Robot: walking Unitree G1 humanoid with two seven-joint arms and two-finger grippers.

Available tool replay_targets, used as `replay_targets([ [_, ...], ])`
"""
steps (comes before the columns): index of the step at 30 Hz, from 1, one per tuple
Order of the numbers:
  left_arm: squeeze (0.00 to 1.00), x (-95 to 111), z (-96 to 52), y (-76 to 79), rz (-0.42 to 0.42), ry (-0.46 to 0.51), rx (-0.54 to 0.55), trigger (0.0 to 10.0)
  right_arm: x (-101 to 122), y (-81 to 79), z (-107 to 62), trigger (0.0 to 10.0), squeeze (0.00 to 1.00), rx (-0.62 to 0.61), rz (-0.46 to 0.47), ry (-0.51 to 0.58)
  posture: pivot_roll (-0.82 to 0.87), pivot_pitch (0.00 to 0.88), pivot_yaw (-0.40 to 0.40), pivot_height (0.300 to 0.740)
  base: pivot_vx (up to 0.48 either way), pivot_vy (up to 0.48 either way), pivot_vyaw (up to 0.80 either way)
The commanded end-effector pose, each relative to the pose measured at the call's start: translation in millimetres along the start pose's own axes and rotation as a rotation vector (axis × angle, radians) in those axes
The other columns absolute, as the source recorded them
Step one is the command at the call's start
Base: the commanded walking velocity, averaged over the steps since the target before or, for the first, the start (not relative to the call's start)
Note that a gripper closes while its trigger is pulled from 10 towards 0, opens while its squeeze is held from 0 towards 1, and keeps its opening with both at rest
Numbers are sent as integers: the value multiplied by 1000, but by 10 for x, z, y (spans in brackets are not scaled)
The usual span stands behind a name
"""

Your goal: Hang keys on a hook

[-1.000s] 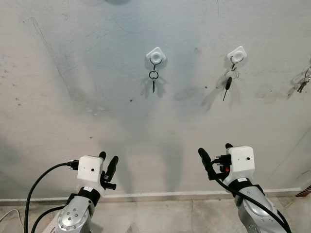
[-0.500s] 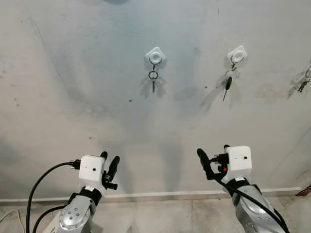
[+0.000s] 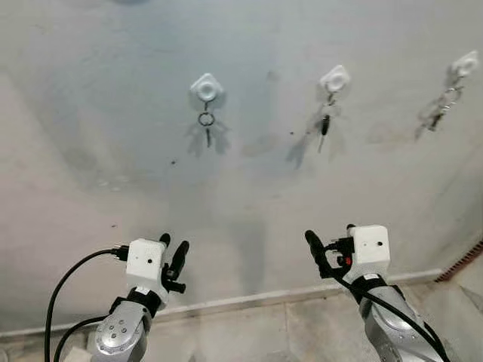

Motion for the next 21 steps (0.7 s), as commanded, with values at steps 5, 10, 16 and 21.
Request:
replay_targets([
  [5, 0, -23, -1, -34, 11, -17, 8, 10000, 35, -19, 12, 10000, 0, 12, 1, 10, -8, 0, 73, 740, 0, 0, 0],
  [10, 0, -24, 2, -51, 15, -18, 11, 10000, 40, -33, 26, 10000, 0, 15, 4, 11, -5, 0, 74, 740, 0, 0, 0],
  [16, 0, -27, -2, -44, 13, -21, 8, 10000, 47, -35, 40, 10000, 0, 16, 4, 13, -4, 0, 75, 740, -44, 0, 0],
  [21, 0, -25, -2, -41, 12, -20, 6, 10000, 57, -43, 58, 10000, 0, 16, 6, 17, -2, 0, 76, 740, -271, 0, 0],
])
Point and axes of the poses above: a point about 5 cm out from each wrist's last joint towards the gripper, its own z axis pointing out of the wrist towards the gripper, its own x axis along the axis of the wrist's last joint, y = z × x, the point moved 2 cm from there along z, pointing out of the wrist towards the gripper, and after that the axes turned 7 degrees about -z, right-handed, at the moved point
